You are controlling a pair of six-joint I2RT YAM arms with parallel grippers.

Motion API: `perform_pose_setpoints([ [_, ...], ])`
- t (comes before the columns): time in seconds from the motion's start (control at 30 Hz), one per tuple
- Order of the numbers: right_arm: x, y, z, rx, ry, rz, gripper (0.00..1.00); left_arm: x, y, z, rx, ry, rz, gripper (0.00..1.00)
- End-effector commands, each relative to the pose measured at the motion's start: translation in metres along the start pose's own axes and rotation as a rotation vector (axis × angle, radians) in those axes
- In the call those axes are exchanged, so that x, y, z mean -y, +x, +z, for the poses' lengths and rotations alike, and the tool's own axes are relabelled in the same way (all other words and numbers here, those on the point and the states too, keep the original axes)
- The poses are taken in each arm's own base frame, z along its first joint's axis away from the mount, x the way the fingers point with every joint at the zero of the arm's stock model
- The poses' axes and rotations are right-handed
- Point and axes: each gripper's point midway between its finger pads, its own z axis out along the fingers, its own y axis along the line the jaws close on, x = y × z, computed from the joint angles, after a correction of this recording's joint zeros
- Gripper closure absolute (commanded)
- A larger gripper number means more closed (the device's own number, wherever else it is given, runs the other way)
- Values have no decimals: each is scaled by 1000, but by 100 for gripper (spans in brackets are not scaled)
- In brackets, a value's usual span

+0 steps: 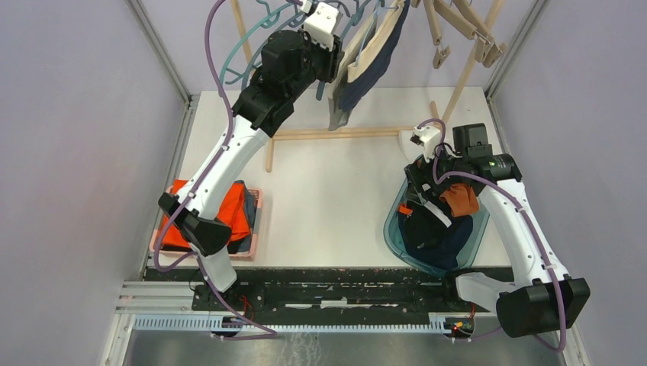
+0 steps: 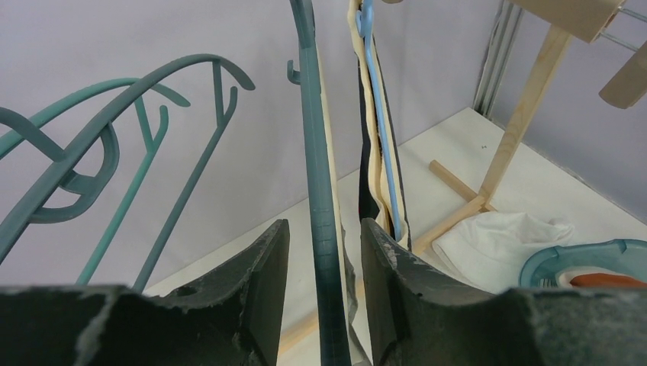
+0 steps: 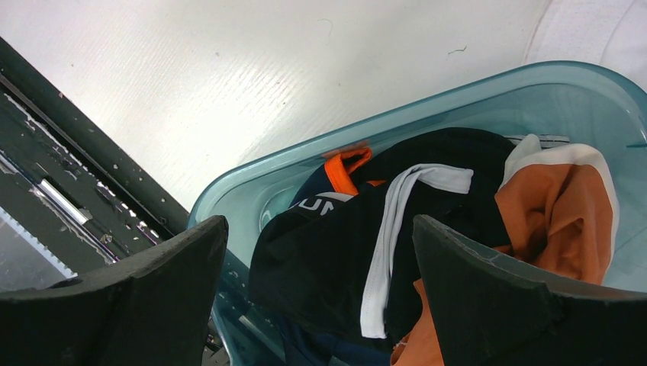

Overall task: Remove the underwear clipped to the hanger
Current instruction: Pick up the hanger from the clothesline.

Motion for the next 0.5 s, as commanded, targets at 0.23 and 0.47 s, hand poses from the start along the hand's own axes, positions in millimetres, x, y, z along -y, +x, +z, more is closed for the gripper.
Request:
perform_pose_setpoints([
  [0.23, -1, -7, 3, 30, -17, -40, 0, -6, -7, 6, 20, -31, -9, 56],
  [0.47, -2, -7, 4, 23, -23, -45, 0, -6, -3, 9, 10, -37, -2, 61],
])
